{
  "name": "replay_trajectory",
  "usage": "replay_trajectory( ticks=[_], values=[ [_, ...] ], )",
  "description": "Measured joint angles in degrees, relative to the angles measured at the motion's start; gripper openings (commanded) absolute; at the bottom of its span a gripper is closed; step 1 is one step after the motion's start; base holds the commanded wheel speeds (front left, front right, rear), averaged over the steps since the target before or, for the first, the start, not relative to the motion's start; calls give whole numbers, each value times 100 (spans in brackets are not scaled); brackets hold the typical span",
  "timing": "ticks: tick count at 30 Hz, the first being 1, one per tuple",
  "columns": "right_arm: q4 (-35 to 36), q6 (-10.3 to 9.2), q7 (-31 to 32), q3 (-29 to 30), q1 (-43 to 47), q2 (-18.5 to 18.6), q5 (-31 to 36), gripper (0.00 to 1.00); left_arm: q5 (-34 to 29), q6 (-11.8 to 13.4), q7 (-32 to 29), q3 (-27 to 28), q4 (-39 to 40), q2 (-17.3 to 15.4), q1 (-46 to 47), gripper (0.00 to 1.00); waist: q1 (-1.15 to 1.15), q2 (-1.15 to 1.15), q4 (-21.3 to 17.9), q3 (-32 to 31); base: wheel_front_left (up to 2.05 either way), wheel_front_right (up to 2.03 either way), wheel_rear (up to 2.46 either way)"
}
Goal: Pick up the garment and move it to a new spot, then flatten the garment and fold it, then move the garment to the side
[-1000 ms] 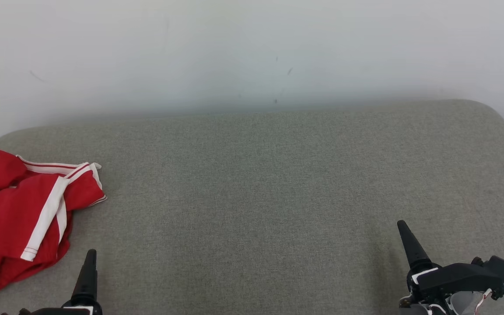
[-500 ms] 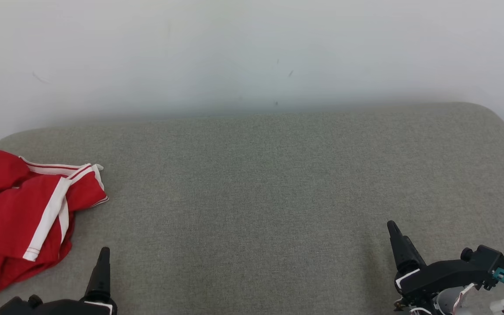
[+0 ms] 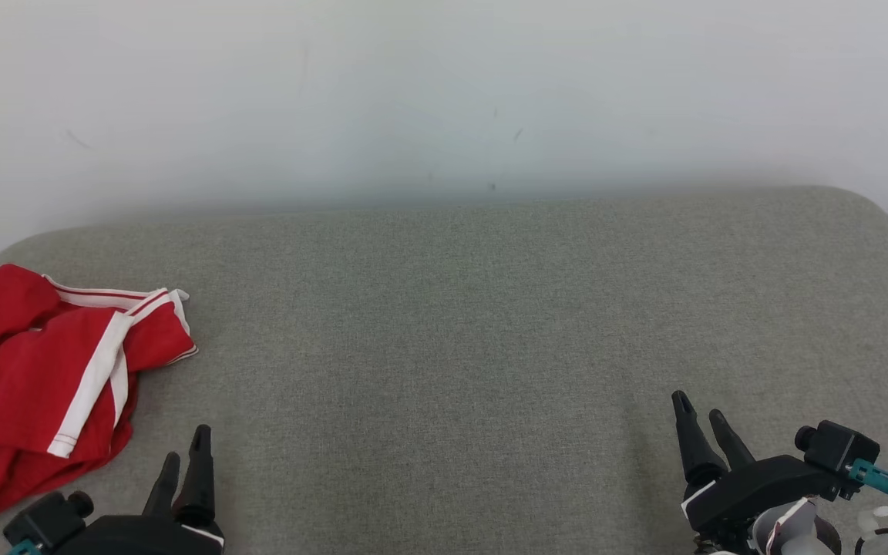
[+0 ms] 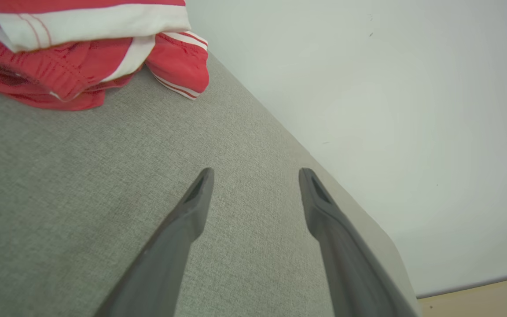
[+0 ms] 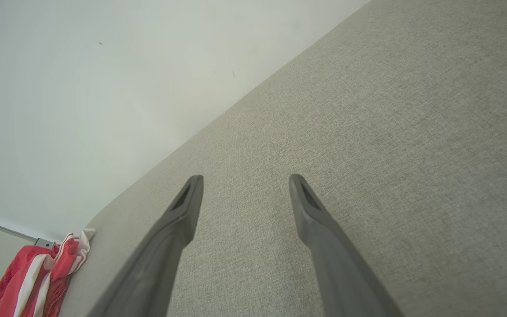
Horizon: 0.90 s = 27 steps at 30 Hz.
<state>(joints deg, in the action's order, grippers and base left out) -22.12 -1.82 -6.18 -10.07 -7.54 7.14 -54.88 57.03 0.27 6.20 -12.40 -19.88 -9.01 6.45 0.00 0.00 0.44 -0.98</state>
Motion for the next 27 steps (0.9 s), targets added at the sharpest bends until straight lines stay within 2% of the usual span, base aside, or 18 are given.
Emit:
replay_trajectory(
  ticks=[14,27],
  values=[
    [-30,-183,-200,-412,-95,170,1042,100,-970,196,208,-502,45,-224,132,100,0,0,32,-12,0,0,0],
    [9,-391,-246,-782,-266,397,1917,100,-1737,458,289,-738,30,-456,235,100,0,0,22,21,0,0,0]
  ],
)
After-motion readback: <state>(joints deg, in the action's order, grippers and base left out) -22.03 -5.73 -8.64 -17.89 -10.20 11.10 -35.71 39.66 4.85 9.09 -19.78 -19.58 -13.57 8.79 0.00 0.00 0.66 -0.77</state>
